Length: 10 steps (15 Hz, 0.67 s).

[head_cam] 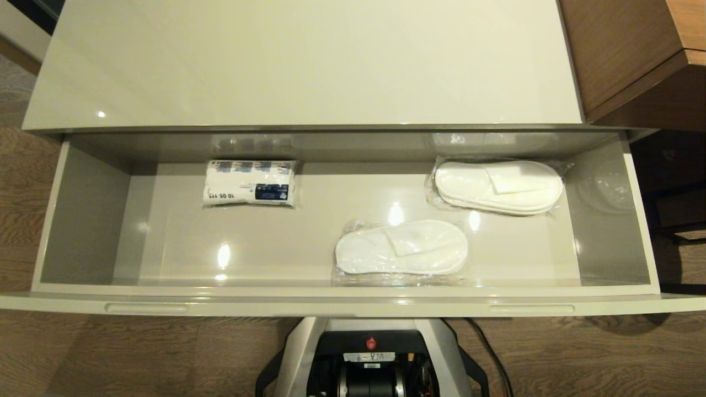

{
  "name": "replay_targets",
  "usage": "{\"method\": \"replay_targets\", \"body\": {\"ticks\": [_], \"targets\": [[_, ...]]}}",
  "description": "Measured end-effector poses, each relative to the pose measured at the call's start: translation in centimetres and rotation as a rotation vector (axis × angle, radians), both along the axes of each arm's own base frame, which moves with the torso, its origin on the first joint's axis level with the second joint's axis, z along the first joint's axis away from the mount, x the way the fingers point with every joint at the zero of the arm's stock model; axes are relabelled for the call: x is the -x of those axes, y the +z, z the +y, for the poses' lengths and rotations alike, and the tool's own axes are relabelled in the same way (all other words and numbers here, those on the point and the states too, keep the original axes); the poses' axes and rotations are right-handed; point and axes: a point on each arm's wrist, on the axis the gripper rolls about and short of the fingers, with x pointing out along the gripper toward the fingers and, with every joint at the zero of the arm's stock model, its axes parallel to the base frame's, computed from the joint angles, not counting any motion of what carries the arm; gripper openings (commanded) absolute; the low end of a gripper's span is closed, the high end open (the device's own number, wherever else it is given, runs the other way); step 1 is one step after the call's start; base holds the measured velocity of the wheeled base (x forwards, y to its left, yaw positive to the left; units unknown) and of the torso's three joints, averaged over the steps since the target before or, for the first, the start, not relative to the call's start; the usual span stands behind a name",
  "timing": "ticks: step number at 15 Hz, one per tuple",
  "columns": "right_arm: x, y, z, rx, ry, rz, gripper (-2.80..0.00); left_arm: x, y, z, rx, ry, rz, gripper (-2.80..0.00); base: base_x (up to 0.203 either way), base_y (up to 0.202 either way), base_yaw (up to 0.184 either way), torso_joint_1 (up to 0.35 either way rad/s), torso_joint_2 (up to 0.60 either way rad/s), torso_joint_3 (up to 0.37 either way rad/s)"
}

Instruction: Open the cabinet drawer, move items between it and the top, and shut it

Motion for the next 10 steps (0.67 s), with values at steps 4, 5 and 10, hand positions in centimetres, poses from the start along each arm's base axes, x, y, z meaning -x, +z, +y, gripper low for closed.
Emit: {"method": "replay_targets", "body": {"ticks": [4, 5, 10], "targets": [[0.00, 0.01, 0.00, 0.000, -0.002, -0.001, -2.80, 0.00, 0.00, 0.00, 0.000, 0.000, 0.000, -2.80, 0.000, 0.000, 0.000, 0.000, 0.00, 0.000], [0.00, 0.01, 0.00, 0.000, -0.002, -0.001, -2.80, 0.00, 0.00, 0.00, 0.000, 0.000, 0.000, -2.80, 0.000, 0.000, 0.000, 0.000, 0.00, 0.000], [0.00, 0.00, 0.00, 0.000, -0.002, 0.000, -2.80, 0.00, 0.00, 0.00, 0.000, -0.001, 0.000, -2.80, 0.000, 0.000, 0.000, 0.000, 0.00, 0.000]]}}
